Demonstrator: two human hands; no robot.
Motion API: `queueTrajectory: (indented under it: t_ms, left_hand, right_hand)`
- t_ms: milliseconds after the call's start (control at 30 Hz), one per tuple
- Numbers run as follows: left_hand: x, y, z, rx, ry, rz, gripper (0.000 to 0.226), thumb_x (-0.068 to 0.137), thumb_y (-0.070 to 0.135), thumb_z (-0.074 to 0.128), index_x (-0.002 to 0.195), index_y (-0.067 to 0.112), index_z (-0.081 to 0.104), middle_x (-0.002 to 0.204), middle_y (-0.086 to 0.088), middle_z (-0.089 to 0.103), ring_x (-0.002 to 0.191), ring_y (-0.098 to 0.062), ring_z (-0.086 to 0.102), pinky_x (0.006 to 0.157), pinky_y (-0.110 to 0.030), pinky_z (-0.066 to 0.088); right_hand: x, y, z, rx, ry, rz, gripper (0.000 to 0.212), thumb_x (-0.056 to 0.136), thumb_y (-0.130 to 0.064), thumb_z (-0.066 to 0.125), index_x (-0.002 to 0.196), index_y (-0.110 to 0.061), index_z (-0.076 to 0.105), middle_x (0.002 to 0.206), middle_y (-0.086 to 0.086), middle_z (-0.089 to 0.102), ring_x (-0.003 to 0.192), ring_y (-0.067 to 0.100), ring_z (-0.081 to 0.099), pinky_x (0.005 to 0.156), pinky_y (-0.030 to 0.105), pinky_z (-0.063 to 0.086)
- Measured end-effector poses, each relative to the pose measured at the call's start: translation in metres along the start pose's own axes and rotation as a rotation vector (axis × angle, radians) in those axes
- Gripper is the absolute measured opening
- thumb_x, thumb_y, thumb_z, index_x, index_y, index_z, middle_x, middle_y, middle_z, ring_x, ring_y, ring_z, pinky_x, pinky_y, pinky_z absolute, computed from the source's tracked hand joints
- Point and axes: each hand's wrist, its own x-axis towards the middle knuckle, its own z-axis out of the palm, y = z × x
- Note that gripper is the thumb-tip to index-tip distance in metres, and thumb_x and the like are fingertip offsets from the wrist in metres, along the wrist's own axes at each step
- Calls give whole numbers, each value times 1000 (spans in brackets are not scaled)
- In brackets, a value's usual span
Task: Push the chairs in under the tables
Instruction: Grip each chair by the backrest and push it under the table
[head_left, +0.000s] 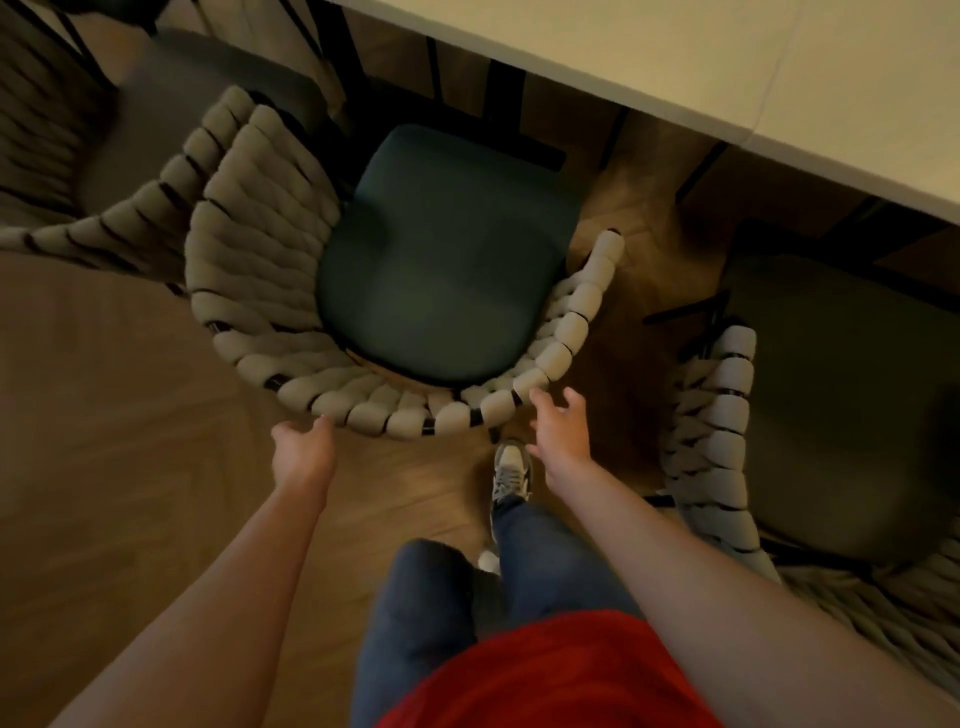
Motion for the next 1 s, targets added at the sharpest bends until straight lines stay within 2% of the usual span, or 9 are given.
queueTrajectory:
  t_ms: [133, 367, 500, 567, 700, 833, 1000]
  left_hand:
    - [41, 25, -19, 30, -1, -23, 69, 91, 46, 54, 148, 23, 23, 134, -16, 52, 112, -36, 57, 98, -54, 48]
    - [116, 74, -53, 146, 30, 37, 65, 96, 42, 51, 148, 16, 21, 134, -20, 50, 113, -40, 55, 96, -53, 49]
    - [168, 105, -78, 208, -41, 73, 65, 92, 49, 55, 142, 12, 35, 128, -15, 56, 105, -36, 59, 92, -52, 52]
    - [183, 115, -90, 276, -75, 122, 65, 92, 47, 57, 142, 12, 35, 128, -16, 55, 105, -37, 60, 89, -51, 53]
    - [204, 135, -105, 368, -131, 249, 67, 92, 47, 61, 143, 13, 34, 136, -18, 51, 114, -39, 56, 94, -51, 50]
    - [221, 154, -111, 365, -221, 293, 83, 84, 50, 69, 149, 26, 23, 142, -16, 46, 118, -41, 54, 95, -56, 51]
    - [234, 156, -118, 361, -306, 304, 79, 86, 35, 72, 147, 33, 21, 143, -12, 46, 119, -38, 54, 91, -59, 52]
  right_hand:
    - [8, -12, 17, 72, 79, 30, 62, 99, -35, 56, 153, -28, 27, 150, 11, 43, 134, 34, 46, 107, 53, 45]
    - [5, -3, 51, 232, 277, 22, 64, 97, -28, 60, 153, -25, 29, 148, 11, 46, 131, 32, 50, 106, 52, 46]
    - [-1, 7, 88, 330, 416, 22, 69, 95, -21, 65, 153, -25, 28, 147, 10, 46, 131, 31, 49, 108, 49, 44]
    - [-2, 12, 104, 381, 470, 16, 73, 93, -15, 66, 154, -25, 28, 148, 10, 46, 133, 30, 47, 110, 48, 42]
    - [-5, 18, 127, 430, 521, 6, 79, 91, -12, 67, 156, -27, 24, 150, 10, 44, 135, 29, 46, 111, 50, 41]
    - [-4, 18, 136, 449, 537, -22, 86, 89, -2, 68, 157, -25, 20, 152, 9, 42, 138, 28, 43, 111, 45, 40]
    - [-5, 17, 135, 457, 544, -17, 81, 91, 4, 62, 156, -23, 23, 152, 12, 41, 138, 30, 42, 108, 45, 40]
